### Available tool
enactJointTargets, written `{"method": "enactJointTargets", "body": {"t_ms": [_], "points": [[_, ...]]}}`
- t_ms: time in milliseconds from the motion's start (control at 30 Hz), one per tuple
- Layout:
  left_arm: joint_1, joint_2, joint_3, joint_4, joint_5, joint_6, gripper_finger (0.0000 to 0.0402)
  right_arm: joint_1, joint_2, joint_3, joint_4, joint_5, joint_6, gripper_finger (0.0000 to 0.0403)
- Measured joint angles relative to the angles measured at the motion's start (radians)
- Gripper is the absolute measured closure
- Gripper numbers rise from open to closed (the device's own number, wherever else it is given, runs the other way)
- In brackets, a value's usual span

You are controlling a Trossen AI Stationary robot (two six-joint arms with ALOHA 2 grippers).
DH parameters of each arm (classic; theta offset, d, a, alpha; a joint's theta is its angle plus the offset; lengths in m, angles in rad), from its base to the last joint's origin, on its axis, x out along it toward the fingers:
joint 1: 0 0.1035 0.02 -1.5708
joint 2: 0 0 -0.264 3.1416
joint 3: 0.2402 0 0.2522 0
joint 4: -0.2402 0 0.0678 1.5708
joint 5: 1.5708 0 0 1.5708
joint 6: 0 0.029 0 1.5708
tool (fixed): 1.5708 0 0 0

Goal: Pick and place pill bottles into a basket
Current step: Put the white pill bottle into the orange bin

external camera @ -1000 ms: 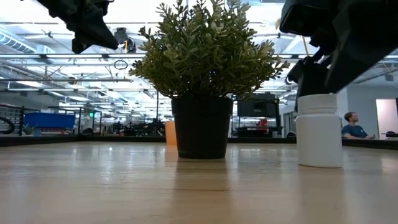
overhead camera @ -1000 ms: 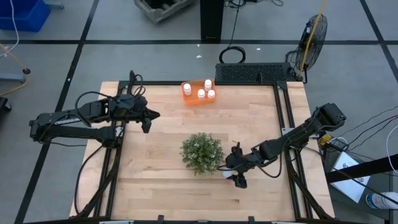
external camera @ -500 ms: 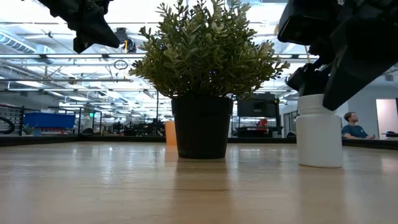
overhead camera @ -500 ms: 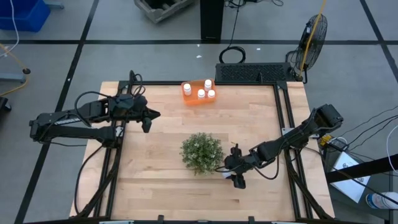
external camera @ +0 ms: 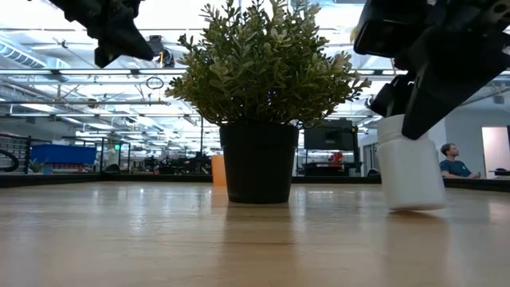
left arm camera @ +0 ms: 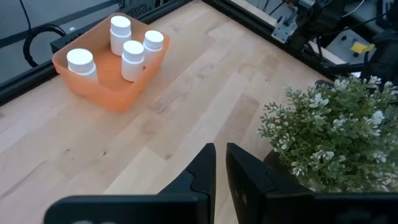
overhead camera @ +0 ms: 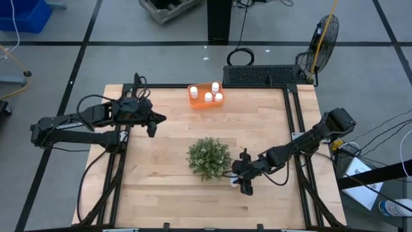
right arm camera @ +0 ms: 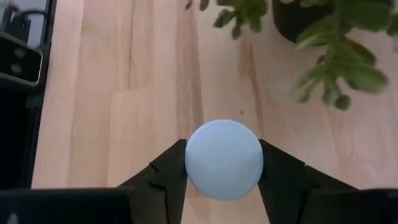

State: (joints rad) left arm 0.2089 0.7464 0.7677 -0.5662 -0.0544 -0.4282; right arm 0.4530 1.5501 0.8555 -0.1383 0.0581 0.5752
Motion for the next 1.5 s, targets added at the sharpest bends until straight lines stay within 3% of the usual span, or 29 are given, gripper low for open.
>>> {"method": "enactJointTargets", "body": {"t_ms": [300,467,633,867,1200,1500], "points": [[0.000,0.000,0.000,0.069,0.000,-0.009,0.0360,-0.020,-0.057,0.000,-0.030,0.022,0.232,0.0256],[0.003,0.000,0.000,0.110,-0.027,0.076,0.0360,-0.055,-0.164,-0.001,-0.102,0.078,0.251,0.0256],[0.020,0.000,0.000,0.176,-0.066,0.064,0.0360,-0.102,-0.290,-0.001,-0.173,0.129,0.271,0.0256],[0.051,0.000,0.000,0.229,-0.066,0.083,0.0360,-0.162,-0.407,-0.001,-0.180,0.179,0.245,0.0256],[0.068,0.000,0.000,0.234,-0.069,0.080,0.0360,-0.249,-0.445,-0.001,-0.223,0.202,0.191,0.0256],[0.068,0.021,0.000,0.259,-0.108,0.091,0.0360,-0.417,-0.451,0.000,-0.174,0.284,0.001,0.0256]]}}
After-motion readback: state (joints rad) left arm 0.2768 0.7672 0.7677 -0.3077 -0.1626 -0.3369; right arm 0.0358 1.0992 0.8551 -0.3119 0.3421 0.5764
